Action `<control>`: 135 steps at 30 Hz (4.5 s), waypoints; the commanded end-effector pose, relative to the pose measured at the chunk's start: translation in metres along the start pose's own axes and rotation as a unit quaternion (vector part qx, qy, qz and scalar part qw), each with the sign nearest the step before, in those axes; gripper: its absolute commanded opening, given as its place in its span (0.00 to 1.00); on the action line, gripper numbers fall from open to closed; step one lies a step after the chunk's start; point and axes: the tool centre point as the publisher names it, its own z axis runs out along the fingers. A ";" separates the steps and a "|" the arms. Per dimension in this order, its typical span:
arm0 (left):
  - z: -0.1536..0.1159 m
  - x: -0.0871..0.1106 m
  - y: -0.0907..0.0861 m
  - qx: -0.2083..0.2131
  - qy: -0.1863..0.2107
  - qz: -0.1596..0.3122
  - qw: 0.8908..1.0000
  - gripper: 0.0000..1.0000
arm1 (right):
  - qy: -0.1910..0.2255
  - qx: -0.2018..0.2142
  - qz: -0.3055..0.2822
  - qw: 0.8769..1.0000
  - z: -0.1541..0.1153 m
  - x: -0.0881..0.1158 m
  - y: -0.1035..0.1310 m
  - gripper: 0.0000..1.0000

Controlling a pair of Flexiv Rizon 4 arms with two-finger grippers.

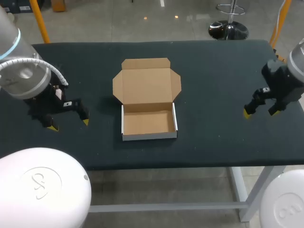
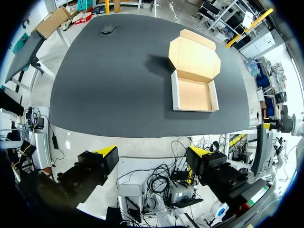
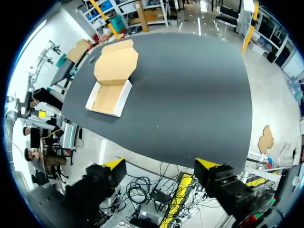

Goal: Assemble the packaging by folding the flat box into shape, placing the metal phone stand inside, and closing the box properly

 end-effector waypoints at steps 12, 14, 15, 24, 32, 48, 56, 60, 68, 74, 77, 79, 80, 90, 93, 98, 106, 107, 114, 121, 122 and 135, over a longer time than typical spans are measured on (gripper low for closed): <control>0.005 0.004 -0.005 -0.002 -0.004 -0.005 1.000 1.00 | -0.007 0.009 0.018 1.000 0.000 -0.001 0.003 1.00; 0.006 0.004 -0.006 -0.001 -0.004 -0.006 1.000 1.00 | -0.007 0.009 0.018 1.000 0.000 -0.001 0.003 1.00; 0.007 0.004 -0.007 -0.001 -0.004 -0.007 1.000 1.00 | -0.007 0.009 0.018 1.000 0.000 -0.001 0.003 1.00; 0.026 0.004 -0.025 -0.009 -0.010 -0.018 1.000 1.00 | -0.007 0.009 0.018 1.000 0.000 -0.001 0.003 1.00; 0.058 -0.002 -0.046 -0.007 -0.019 -0.040 0.999 1.00 | -0.007 0.009 0.018 1.000 0.000 -0.001 0.003 1.00; 0.107 -0.039 -0.086 -0.013 -0.029 -0.069 0.997 1.00 | -0.007 0.009 0.018 1.000 0.000 -0.001 0.003 1.00; 0.120 -0.070 -0.113 -0.026 -0.030 -0.072 0.997 1.00 | -0.007 0.009 0.018 1.000 0.000 -0.001 0.003 1.00; 0.124 -0.080 -0.121 -0.032 -0.030 -0.073 0.996 1.00 | -0.007 0.009 0.018 1.000 0.000 -0.001 0.003 1.00; 0.124 -0.082 -0.122 -0.034 -0.031 -0.073 0.996 1.00 | -0.007 0.009 0.018 1.000 0.000 -0.001 0.003 1.00; 0.124 -0.082 -0.122 -0.034 -0.031 -0.073 0.996 1.00 | -0.007 0.009 0.018 1.000 0.000 -0.001 0.003 1.00; 0.124 -0.082 -0.122 -0.034 -0.031 -0.073 0.996 1.00 | -0.007 0.009 0.018 1.000 0.000 -0.001 0.003 1.00; 0.124 -0.082 -0.122 -0.034 -0.031 -0.073 0.996 1.00 | -0.007 0.009 0.018 1.000 0.000 -0.001 0.003 1.00; 0.124 -0.082 -0.122 -0.034 -0.031 -0.073 0.996 1.00 | -0.007 0.009 0.018 1.000 0.000 -0.001 0.003 1.00; 0.126 -0.082 -0.124 -0.034 -0.031 -0.072 0.996 1.00 | -0.007 0.009 0.018 1.000 0.000 -0.001 0.003 1.00; 0.129 -0.081 -0.128 -0.035 -0.039 -0.062 0.997 1.00 | -0.007 0.009 0.018 1.000 0.000 -0.001 0.003 1.00; 0.135 -0.086 -0.138 -0.029 -0.060 -0.061 0.996 1.00 | -0.007 0.009 0.018 1.000 0.000 -0.001 0.003 1.00; 0.144 -0.104 -0.152 -0.019 -0.068 -0.055 0.996 1.00 | -0.007 0.009 0.018 1.000 0.000 -0.001 0.003 1.00; 0.146 -0.108 -0.153 -0.020 -0.066 -0.052 0.996 1.00 | -0.007 0.009 0.018 1.000 0.000 -0.001 0.003 1.00; 0.160 -0.126 -0.167 -0.014 -0.078 -0.033 0.996 1.00 | -0.007 0.009 0.018 1.000 0.000 -0.001 0.003 1.00; 0.168 -0.143 -0.182 -0.014 -0.088 -0.029 0.996 1.00 | -0.007 0.009 0.018 1.000 0.000 -0.001 0.003 1.00; 0.170 -0.145 -0.184 -0.014 -0.089 -0.026 0.996 1.00 | -0.007 0.009 0.018 1.000 0.000 -0.001 0.003 1.00; 0.187 -0.173 -0.215 -0.021 -0.100 -0.018 0.995 1.00 | -0.007 0.009 0.018 1.000 0.000 -0.001 0.003 1.00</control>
